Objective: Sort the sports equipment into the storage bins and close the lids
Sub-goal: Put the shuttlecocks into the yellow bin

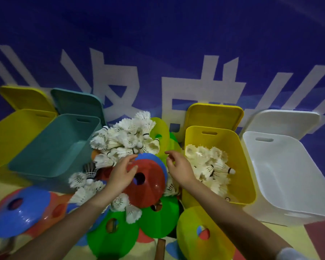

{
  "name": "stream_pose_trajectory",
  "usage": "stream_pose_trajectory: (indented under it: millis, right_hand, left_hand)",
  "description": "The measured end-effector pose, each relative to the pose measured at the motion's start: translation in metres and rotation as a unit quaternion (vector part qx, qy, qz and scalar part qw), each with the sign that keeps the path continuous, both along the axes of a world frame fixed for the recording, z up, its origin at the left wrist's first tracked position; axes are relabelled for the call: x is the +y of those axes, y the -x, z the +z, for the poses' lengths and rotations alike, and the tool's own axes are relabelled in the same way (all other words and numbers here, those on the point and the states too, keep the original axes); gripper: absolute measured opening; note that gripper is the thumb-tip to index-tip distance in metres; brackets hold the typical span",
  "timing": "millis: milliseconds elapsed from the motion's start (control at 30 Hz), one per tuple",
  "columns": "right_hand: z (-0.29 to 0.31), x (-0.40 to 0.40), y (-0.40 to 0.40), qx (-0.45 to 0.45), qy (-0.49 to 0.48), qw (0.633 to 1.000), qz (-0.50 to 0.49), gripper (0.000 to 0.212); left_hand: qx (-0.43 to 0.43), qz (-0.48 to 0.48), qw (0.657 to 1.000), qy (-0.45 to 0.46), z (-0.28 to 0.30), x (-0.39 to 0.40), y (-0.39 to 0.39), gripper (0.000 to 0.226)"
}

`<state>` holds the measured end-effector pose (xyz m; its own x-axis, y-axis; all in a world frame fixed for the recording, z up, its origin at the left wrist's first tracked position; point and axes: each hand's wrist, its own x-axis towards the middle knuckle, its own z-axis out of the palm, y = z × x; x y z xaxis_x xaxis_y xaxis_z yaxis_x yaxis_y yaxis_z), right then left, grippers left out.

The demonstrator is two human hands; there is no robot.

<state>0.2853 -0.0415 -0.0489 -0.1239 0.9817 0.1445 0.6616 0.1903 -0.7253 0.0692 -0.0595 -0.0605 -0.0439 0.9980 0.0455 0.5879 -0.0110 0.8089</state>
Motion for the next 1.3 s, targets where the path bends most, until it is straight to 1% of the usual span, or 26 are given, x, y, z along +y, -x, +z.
stream_pose_trajectory:
  millis: [133,200,267,367,433,533,600,667,733,800,900,967,1000,1067,1133,1200,1300]
  right_hand:
    - [-0.016,-0.007,0.053,-0.018,0.026,0.998,0.050,0.034]
    - [-0.021,-0.012,0.076,-0.033,0.036,0.996,0.076,0.034]
    - [-0.029,-0.019,0.098,-0.045,0.041,0.993,0.106,0.032]
    - [-0.048,-0.033,0.125,-0.077,0.061,0.983,0.154,0.033]
    - [-0.066,-0.042,0.137,-0.130,0.074,0.972,0.180,0.044]
    - [-0.087,-0.056,0.148,-0.227,0.111,0.946,0.204,0.063]
    - [-0.096,-0.065,0.153,-0.290,0.127,0.928,0.196,0.073]
    - [-0.103,-0.072,0.157,-0.328,0.130,0.920,0.172,0.079]
    - [-0.107,-0.075,0.161,-0.335,0.125,0.923,0.144,0.079]
    - [-0.108,-0.077,0.166,-0.327,0.120,0.930,0.118,0.074]
    - [-0.106,-0.080,0.175,-0.301,0.126,0.941,0.091,0.064]
    - [-0.105,-0.081,0.176,-0.264,0.138,0.951,0.079,0.060]
    - [-0.105,-0.081,0.175,-0.243,0.142,0.957,0.071,0.058]
    - [-0.103,-0.078,0.170,-0.204,0.148,0.966,0.056,0.056]
    - [-0.100,-0.077,0.165,-0.172,0.149,0.973,0.049,0.057]
    - [-0.096,-0.077,0.162,-0.138,0.142,0.979,0.039,0.057]
    - [-0.087,-0.080,0.156,-0.094,0.125,0.988,0.008,0.055]
  left_hand:
    - [0.018,0.015,0.999,0.032,-0.011,-0.023,0.062,0.033]
    - [0.042,0.014,0.998,0.047,-0.022,-0.034,0.089,0.033]
    - [0.079,0.003,0.995,0.066,-0.032,-0.043,0.111,0.035]
    - [0.167,-0.048,0.980,0.093,-0.045,-0.054,0.128,0.041]
    - [0.197,-0.074,0.972,0.103,-0.056,-0.062,0.132,0.044]
    - [0.188,-0.083,0.971,0.120,-0.071,-0.070,0.135,0.049]
    - [0.193,-0.075,0.971,0.121,-0.078,-0.068,0.132,0.052]
    - [0.214,-0.060,0.967,0.123,-0.080,-0.059,0.128,0.053]
    - [0.247,-0.049,0.959,0.131,-0.078,-0.050,0.122,0.052]
    - [0.275,-0.037,0.950,0.142,-0.079,-0.043,0.117,0.053]
    - [0.282,-0.020,0.947,0.152,-0.080,-0.035,0.114,0.051]
    - [0.252,-0.018,0.955,0.156,-0.079,-0.031,0.116,0.049]
    - [0.220,-0.019,0.963,0.155,-0.078,-0.031,0.118,0.047]
    - [0.135,-0.012,0.978,0.159,-0.077,-0.031,0.121,0.045]
    - [0.043,-0.001,0.986,0.160,-0.075,-0.034,0.126,0.048]
    - [-0.038,0.004,0.988,0.151,-0.071,-0.037,0.129,0.049]
    - [-0.111,0.003,0.985,0.132,-0.057,-0.043,0.130,0.046]
